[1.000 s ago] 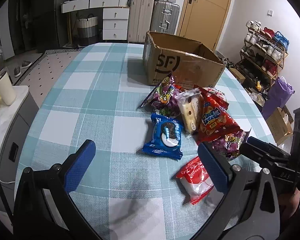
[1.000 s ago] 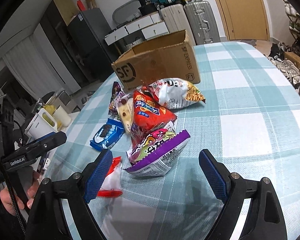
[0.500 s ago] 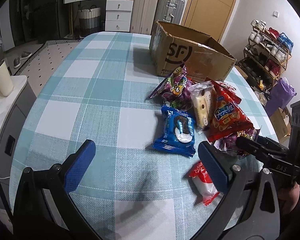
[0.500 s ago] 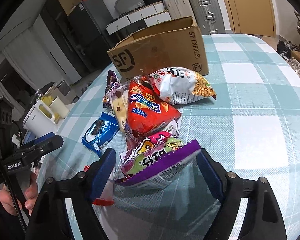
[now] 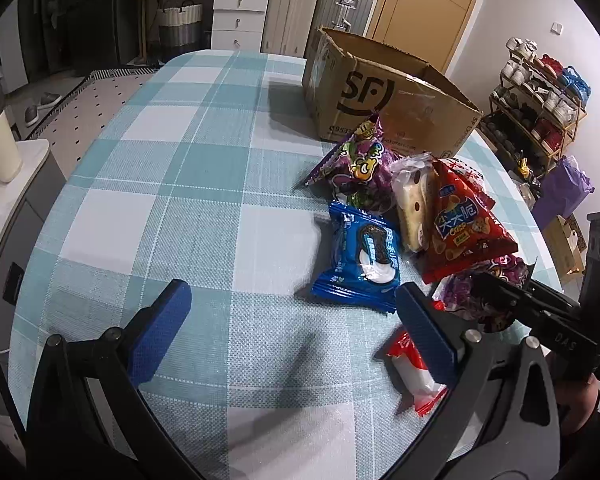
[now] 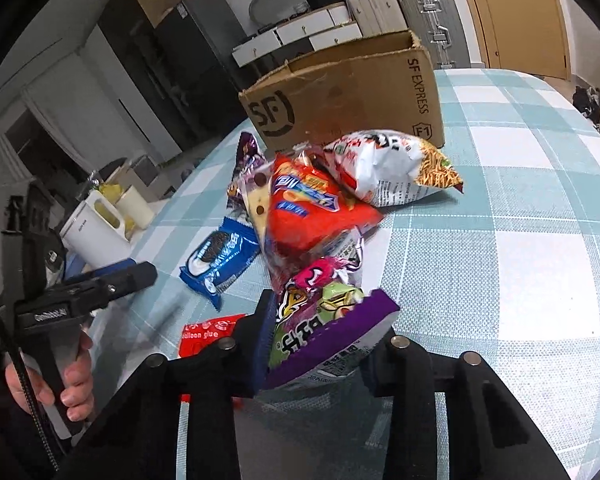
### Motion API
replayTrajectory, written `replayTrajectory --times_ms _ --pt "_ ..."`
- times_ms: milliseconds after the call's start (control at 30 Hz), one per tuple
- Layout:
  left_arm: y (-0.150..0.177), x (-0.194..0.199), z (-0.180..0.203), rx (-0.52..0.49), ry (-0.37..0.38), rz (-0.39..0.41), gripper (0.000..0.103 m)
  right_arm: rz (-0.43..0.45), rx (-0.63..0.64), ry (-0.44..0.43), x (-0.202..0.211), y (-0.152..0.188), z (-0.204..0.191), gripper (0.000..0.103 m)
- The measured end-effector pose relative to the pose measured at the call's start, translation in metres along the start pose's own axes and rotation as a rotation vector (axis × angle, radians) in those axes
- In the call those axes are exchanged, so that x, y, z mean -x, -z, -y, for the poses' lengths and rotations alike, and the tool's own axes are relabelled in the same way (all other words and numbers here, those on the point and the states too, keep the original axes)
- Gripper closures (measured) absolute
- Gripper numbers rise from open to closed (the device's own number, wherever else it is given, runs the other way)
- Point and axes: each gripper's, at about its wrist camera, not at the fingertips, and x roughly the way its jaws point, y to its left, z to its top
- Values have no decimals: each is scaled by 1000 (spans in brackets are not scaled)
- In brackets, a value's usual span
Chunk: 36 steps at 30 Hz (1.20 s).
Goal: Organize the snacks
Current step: 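Grasp the purple candy bag with the right gripper while the left gripper grasps the blue Oreo pack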
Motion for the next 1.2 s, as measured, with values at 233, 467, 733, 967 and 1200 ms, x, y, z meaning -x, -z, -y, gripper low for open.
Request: replayTrajectory --times_ms 233,467,733,967,1200 --pt "0 -1 1 -4 -2 -3 1 7 -20 -11 6 2 2 68" --pt "-3 -3 5 -18 -1 -14 1 25 -49 -17 18 6 10 68" --pt "-7 -14 16 -52 4 -38 1 61 -58 -17 36 13 17 68" --pt "-13 -35 24 -73 -2 -71 1 89 -73 -1 49 15 28 68" --pt "-18 -56 35 -99 -5 -104 1 89 -76 8 53 16 34 68"
